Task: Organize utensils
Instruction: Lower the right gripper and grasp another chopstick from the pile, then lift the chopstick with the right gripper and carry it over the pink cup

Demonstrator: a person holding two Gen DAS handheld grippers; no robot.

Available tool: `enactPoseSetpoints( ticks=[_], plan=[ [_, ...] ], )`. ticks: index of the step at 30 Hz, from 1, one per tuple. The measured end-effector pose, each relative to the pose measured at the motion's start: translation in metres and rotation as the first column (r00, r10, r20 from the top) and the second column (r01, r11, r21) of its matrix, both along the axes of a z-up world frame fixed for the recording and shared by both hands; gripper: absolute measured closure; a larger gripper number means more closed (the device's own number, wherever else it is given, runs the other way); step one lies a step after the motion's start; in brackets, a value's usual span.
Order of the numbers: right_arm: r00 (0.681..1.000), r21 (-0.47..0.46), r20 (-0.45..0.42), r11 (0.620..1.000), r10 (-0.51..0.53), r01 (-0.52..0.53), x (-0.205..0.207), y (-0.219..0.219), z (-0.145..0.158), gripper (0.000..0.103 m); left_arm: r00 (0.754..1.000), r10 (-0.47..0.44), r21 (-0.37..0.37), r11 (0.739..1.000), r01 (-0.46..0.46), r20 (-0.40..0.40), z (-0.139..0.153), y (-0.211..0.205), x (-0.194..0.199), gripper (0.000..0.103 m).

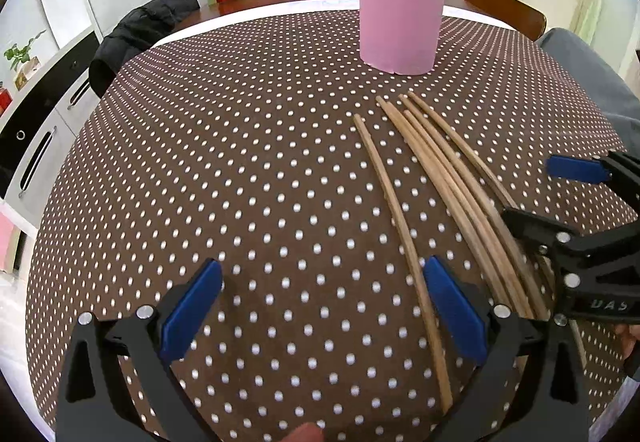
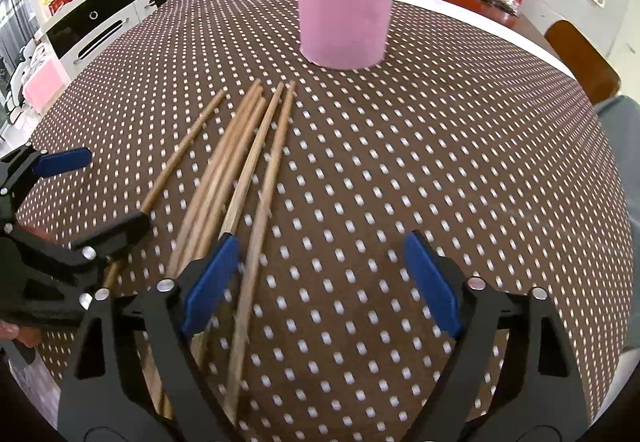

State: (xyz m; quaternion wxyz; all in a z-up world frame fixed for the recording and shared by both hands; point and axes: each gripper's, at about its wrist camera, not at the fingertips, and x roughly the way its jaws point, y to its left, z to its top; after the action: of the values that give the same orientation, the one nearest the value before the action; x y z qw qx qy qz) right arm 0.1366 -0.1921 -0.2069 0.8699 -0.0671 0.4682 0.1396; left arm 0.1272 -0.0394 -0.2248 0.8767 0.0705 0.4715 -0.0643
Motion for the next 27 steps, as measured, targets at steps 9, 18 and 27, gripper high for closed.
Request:
enactPoseSetpoints(
  ticks=[9, 18, 27],
  plan=[
    [0.999, -0.012, -0.002, 0.999, 0.046, -0.046, 0.015, 0.016, 0.005, 0.083, 0.995, -0.099, -0.048, 0.994, 0.099, 0.008, 0.003, -0.004, 0.014, 0.033],
    [1.000, 0.140, 0.010, 0.990, -0.010, 0.008, 0.001, -0.011, 0.005, 0.097, 0.996, -0.086, -0.181, 0.980, 0.086, 0.008, 0.004, 0.019, 0.016, 0.098],
    [0.999, 0.196, 0.021, 0.980, -0.024, 0.019, -0.010, -0.025, 0.015, 0.097, 0.996, -0.056, -0.222, 0.973, 0.068, 0.063, 0.012, 0.028, 0.007, 0.098]
  ],
)
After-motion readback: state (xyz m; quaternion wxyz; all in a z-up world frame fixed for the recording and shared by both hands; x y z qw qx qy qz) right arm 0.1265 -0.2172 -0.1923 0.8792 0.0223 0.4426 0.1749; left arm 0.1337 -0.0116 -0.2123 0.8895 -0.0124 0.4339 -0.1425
